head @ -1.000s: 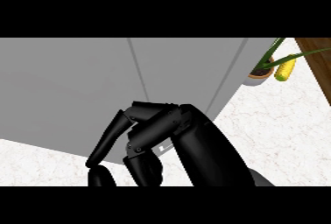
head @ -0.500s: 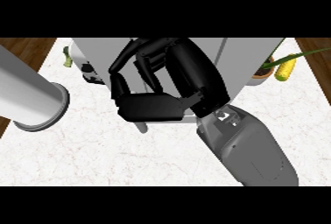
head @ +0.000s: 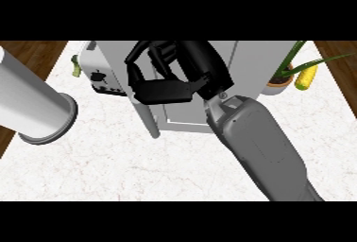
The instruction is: Pick up the bottled water, place it into the cabinet and close the cabinet
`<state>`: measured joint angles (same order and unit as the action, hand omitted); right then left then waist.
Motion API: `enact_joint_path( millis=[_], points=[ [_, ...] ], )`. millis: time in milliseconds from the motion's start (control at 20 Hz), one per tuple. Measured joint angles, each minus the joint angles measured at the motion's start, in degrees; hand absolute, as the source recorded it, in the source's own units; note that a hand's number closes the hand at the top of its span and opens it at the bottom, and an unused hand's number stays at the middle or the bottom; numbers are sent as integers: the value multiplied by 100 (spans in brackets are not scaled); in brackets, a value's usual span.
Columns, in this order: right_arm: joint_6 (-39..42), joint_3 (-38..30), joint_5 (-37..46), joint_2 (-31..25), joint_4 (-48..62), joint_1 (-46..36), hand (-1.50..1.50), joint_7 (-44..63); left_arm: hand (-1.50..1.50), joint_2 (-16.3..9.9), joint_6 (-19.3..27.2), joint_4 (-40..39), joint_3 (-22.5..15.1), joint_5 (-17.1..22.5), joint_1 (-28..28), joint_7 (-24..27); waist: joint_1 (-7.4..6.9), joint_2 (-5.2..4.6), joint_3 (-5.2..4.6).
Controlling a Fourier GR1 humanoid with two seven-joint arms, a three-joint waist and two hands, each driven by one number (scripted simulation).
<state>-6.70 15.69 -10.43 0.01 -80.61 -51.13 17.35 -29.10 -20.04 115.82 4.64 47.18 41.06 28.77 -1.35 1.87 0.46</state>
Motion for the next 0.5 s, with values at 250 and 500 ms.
enact_joint_path(
  millis=[250,500],
  points=[
    [157,66,-4,1,294,-80,150,-361,150,-47,-95,5,31,60,-80,-83,-105,62,-45],
    [190,105,-1,2,546,-192,150,-631,150,-49,-35,47,40,121,-240,-170,-153,71,-77]
  ],
)
